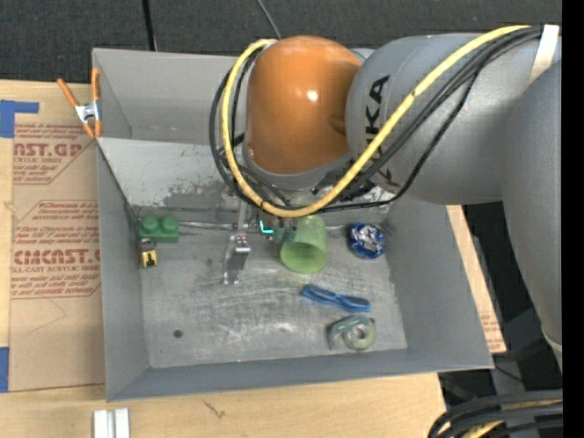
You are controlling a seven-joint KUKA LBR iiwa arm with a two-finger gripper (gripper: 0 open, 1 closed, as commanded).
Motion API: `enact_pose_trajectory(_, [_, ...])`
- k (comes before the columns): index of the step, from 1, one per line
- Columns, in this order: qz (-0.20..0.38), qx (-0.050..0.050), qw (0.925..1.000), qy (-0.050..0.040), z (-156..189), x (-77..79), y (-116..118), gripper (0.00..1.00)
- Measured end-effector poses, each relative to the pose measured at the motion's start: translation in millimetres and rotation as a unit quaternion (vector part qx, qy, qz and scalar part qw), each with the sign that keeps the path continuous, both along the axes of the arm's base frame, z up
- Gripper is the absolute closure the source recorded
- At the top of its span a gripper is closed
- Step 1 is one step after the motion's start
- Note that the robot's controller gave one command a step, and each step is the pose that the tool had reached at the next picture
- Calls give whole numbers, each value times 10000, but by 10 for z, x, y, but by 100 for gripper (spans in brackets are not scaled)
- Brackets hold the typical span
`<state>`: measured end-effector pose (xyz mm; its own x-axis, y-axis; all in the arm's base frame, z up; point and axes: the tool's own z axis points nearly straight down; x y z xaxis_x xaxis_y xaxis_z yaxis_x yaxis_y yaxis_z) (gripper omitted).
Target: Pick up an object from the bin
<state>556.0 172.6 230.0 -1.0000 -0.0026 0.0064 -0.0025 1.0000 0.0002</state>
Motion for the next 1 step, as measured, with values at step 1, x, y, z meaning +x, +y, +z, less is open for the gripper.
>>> enact_pose_trajectory(1, [333, -16, 9994, 36, -859, -715, -756, 0])
